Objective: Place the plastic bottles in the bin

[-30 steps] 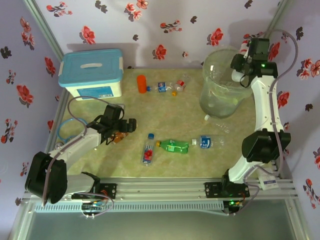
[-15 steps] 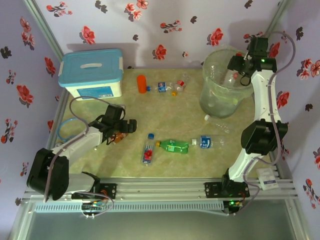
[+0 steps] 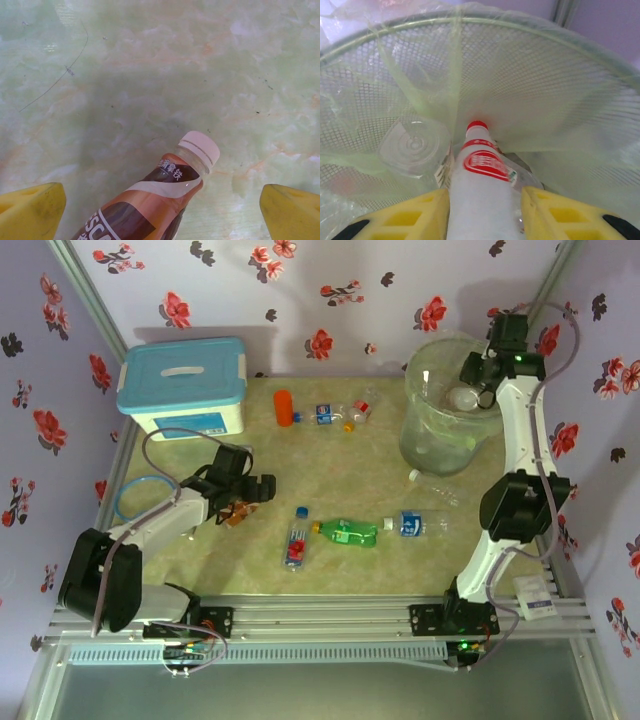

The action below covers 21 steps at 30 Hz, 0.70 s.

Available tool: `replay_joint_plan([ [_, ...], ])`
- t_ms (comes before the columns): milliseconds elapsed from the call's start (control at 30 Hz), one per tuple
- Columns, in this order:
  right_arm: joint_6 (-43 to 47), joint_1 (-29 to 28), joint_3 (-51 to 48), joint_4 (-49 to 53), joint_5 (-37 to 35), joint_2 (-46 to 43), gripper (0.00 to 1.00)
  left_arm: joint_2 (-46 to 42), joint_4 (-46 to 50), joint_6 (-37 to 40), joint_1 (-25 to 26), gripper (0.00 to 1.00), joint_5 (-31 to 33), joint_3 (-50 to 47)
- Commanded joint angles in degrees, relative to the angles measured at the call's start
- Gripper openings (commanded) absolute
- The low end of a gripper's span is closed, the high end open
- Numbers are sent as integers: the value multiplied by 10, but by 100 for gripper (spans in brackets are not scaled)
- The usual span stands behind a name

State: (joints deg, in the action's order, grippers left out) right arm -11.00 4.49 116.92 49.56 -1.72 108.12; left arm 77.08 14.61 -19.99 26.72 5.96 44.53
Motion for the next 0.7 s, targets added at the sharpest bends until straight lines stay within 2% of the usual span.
replay_joint_plan([
  [0,6,-16,27,-9,-8,22,42,5,-1,-4,-4,100,-4,15],
  [133,7,-21,22,-15,-9,25,35,6,-2,-4,-4,100,-4,13],
  [433,25,-16,94,76,-63,110,32,9,-7,-7,-4,100,-5,8],
  [667,23,-24,78,41,-62,42,32,-2,-3,-5,-4,100,-1,2],
])
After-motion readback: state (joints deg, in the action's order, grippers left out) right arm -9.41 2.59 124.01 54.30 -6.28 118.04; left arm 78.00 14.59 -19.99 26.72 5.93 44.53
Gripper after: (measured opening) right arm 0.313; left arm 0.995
